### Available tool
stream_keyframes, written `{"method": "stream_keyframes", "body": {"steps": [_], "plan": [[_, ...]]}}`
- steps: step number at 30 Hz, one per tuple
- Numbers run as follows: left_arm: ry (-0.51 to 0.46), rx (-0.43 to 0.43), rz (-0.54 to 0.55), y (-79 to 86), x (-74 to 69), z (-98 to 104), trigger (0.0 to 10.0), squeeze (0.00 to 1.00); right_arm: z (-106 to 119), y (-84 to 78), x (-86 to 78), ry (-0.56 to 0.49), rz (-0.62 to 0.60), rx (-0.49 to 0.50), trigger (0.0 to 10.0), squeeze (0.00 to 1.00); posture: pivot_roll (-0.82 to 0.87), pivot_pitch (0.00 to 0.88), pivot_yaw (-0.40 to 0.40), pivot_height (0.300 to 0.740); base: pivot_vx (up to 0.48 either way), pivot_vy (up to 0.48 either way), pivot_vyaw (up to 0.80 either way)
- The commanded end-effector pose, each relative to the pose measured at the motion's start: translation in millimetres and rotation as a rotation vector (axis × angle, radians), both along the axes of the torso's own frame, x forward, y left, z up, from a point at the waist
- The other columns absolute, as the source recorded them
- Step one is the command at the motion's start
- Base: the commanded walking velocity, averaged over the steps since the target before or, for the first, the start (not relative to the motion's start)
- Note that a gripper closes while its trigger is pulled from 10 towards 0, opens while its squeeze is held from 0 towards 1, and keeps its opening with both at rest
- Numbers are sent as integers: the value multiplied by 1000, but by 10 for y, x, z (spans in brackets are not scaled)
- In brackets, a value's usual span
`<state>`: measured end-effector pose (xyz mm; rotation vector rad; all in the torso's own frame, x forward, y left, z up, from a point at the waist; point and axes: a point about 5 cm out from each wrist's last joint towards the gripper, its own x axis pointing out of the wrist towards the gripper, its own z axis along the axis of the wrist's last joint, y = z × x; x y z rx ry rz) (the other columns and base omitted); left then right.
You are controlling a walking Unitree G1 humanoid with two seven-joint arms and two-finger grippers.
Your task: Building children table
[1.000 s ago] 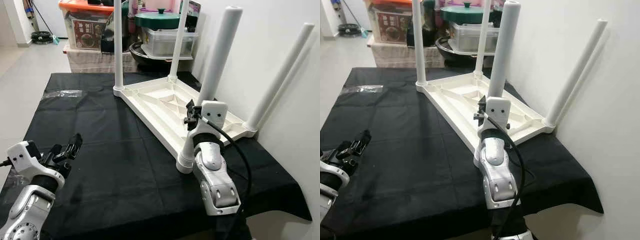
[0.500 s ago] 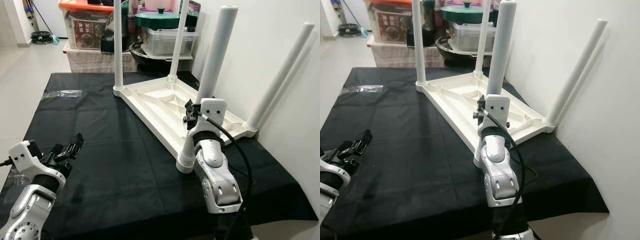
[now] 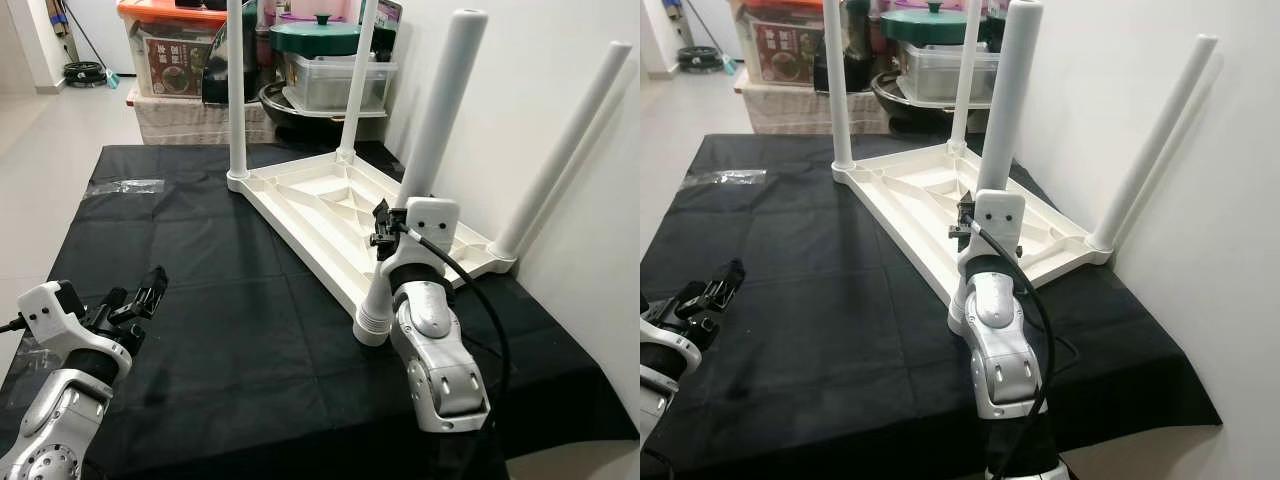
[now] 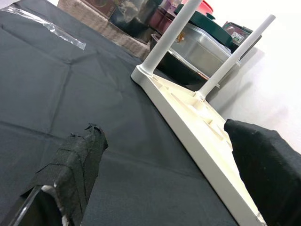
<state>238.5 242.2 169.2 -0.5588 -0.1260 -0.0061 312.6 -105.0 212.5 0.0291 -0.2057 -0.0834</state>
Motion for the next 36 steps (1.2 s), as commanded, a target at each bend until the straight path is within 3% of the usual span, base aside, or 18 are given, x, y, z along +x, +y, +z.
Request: {"method": "stream_keyframes", "body": {"steps": [1,23,24,25,26,36], "plan": [[12,11,-7,-3,18,-16,10000,0,-209,-97,-1,107,-32,5,10000,0,-11,0,-83,740,0,0,0],[13,11,-14,-4,28,-23,10000,0,-177,-93,-4,112,-18,14,10000,0,-12,0,-82,740,0,0,0],[13,11,-14,-6,29,-23,10000,0,-171,-96,-4,110,-17,14,10000,608,-12,0,-82,740,0,0,0],[13,11,-14,-6,29,-23,10000,0,-171,-96,-4,110,-17,14,10000,608,-12,0,-82,740,0,0,0],[13,11,-14,-8,29,-21,10000,0,-156,-100,-5,104,-17,14,10000,1000,-12,0,-82,740,0,0,0],[13,10,-16,-13,30,-24,10000,0,-84,-89,-16,65,0,-1,10000,1000,-14,0,-82,740,0,0,0]]}}
